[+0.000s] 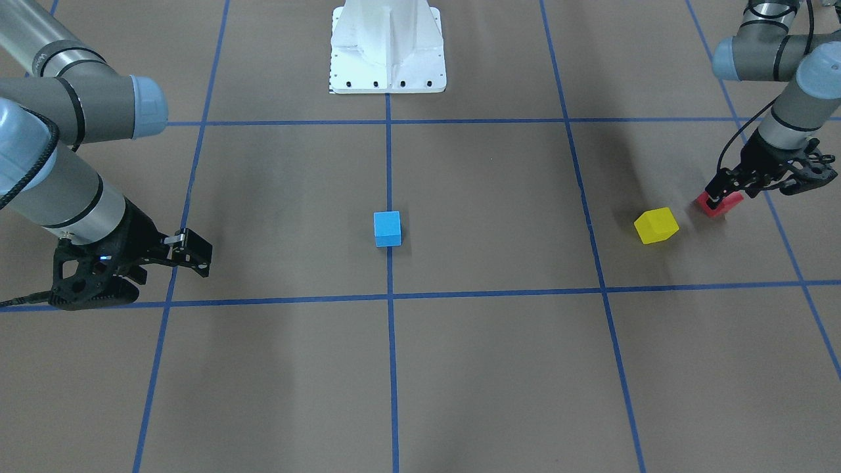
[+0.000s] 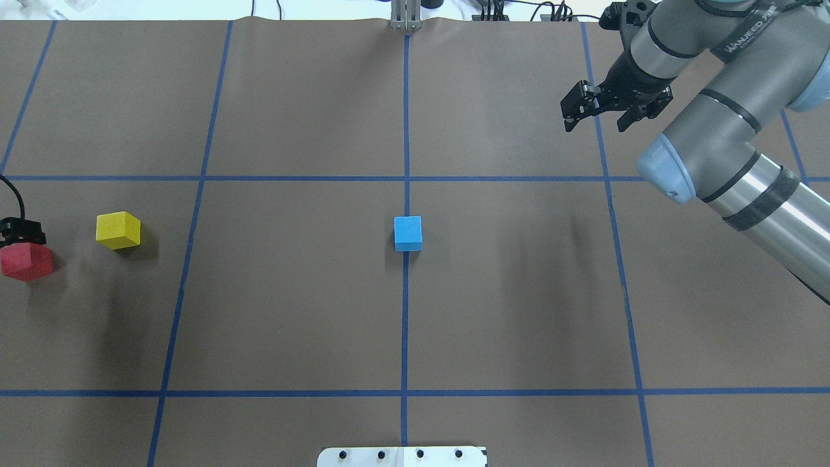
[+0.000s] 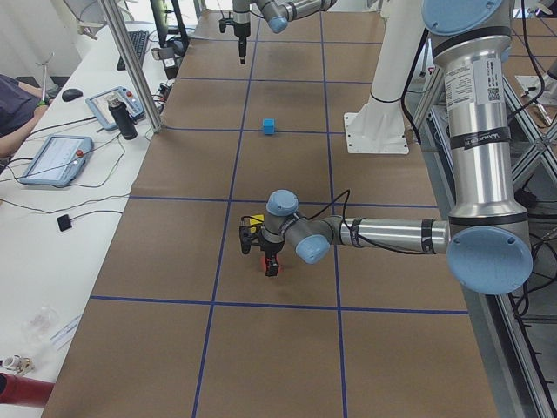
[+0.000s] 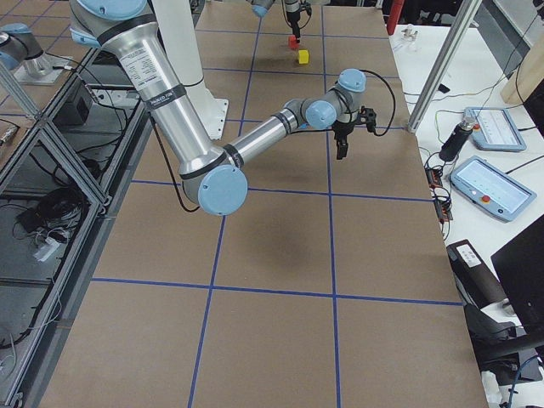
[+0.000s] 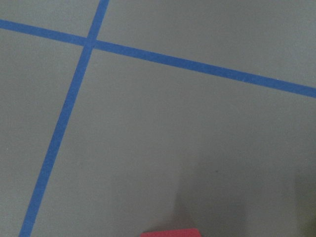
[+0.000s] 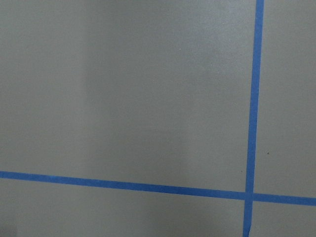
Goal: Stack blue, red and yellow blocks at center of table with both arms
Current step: 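Lower the left gripper onto the red cube and grasp it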
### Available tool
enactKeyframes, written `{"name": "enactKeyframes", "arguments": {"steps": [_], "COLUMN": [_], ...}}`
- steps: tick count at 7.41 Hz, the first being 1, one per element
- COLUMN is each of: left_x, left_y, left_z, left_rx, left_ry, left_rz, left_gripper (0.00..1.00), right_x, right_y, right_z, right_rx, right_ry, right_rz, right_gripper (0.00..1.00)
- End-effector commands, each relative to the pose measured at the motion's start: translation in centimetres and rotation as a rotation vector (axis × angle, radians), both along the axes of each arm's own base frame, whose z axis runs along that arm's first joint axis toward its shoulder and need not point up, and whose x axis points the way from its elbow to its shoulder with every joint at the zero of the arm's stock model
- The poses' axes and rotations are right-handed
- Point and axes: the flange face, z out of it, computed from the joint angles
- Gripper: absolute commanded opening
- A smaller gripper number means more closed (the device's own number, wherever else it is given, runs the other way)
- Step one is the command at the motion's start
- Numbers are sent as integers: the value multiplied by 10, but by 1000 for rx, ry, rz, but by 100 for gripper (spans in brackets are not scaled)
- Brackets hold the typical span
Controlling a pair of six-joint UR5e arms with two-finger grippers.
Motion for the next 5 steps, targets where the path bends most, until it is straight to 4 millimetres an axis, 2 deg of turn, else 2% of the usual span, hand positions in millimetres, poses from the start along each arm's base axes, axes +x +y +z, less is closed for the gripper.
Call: {"name": "enactKeyframes", "arguments": {"steps": [1, 3, 4, 5], "left_x": [10, 10, 6, 5], "left_y": [5, 6, 11, 12], "left_z": [4, 4, 10, 8], "left_rx": [-4, -5, -15, -12], "left_ry": [-6, -7, -14, -13], "left_rz": [22, 24, 24, 24], "left_gripper": [99, 67, 66, 46], "right_x": [-1, -2, -2, -2], "right_y": [-1, 0, -1, -1], "right_z": [1, 3, 2, 2], "right_rx": [-2, -3, -2, -2], "right_ry": [1, 3, 2, 2], "right_rz": [0, -2, -2, -2], "right_gripper": [99, 99, 99, 99]}}
